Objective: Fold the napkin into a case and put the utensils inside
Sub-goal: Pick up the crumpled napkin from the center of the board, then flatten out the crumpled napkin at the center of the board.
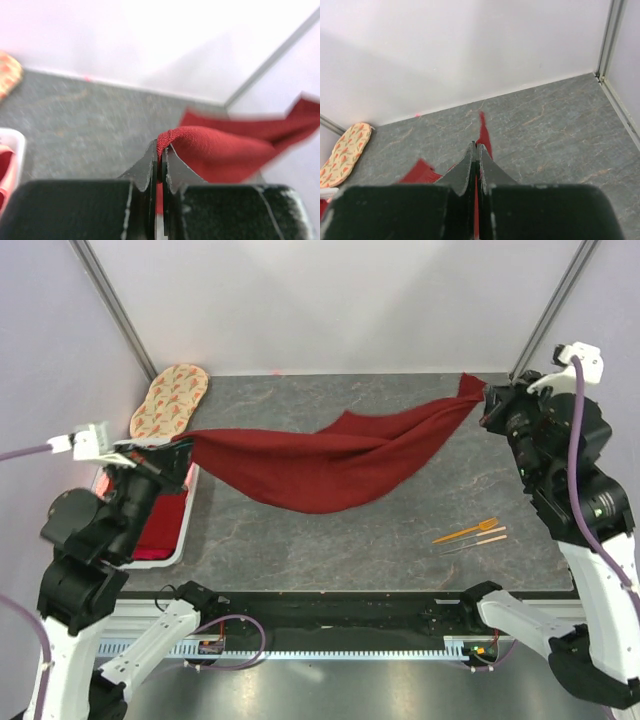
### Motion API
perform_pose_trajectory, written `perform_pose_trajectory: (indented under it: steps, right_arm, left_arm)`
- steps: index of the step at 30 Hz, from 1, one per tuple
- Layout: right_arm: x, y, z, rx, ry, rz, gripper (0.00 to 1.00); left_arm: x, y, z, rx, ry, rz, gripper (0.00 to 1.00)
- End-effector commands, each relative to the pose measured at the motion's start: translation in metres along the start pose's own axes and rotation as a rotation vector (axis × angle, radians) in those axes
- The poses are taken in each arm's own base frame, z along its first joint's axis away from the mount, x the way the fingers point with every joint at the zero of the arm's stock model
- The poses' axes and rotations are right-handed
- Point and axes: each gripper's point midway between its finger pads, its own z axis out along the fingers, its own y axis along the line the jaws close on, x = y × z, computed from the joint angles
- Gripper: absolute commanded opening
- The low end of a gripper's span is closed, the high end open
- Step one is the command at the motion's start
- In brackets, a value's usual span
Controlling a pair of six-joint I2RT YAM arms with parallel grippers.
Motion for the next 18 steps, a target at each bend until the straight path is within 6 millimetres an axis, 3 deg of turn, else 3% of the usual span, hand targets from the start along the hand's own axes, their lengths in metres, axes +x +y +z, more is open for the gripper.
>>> perform_pose_trajectory:
  steps: [1,4,5,7,8,10,11,13,14,15,16,17,18]
  right_arm:
    - [-0.003,-0.010,0.005,0.057,-0.039,0.007,0.00]
    - [-0.002,-0.006,0.026,0.081,-0.031,-0.034,0.00]
    - [0.008,-0.001,0.047,0.093,-0.007,-0.057,0.00]
    - [0.016,0.006,0.073,0.100,-0.001,-0.095,0.00]
    - [0.041,0.010,0.102,0.109,0.058,-0.136,0.00]
    - [0.059,0.013,0.136,0.104,0.090,-0.160,0.00]
    - [0.096,0.012,0.169,0.116,0.167,-0.191,0.00]
    - [0.122,0.010,0.206,0.094,0.229,-0.189,0.00]
    - [0.172,0.002,0.237,0.112,0.331,-0.222,0.00]
    - [0.173,0.007,0.254,0.095,0.337,-0.216,0.00]
    - [0.194,0.012,0.263,0.053,0.405,-0.231,0.01]
    - [0.217,0.019,0.286,0.027,0.453,-0.233,0.10]
    - [0.231,0.023,0.292,0.005,0.491,-0.233,0.42]
  left_arm:
    - [-0.008,0.024,-0.002,-0.120,-0.065,0.024,0.02]
    - [0.030,0.032,0.014,-0.139,0.029,-0.016,0.02]
    - [0.053,0.039,0.022,-0.159,0.082,-0.020,0.02]
    - [0.081,0.050,0.034,-0.207,0.147,-0.038,0.02]
    - [0.104,0.061,0.039,-0.247,0.196,-0.036,0.02]
    - [0.138,0.071,0.051,-0.307,0.276,-0.083,0.02]
    - [0.164,0.078,0.054,-0.338,0.332,-0.122,0.02]
    - [0.203,0.083,0.061,-0.351,0.433,-0.145,0.02]
    - [0.223,0.088,0.063,-0.357,0.465,-0.161,0.02]
    - [0.238,0.087,0.063,-0.343,0.508,-0.179,0.02]
    - [0.253,0.088,0.064,-0.345,0.546,-0.193,0.02]
    - [0.270,0.091,0.064,-0.341,0.568,-0.221,0.02]
    - [0.281,0.087,0.064,-0.315,0.598,-0.245,0.02]
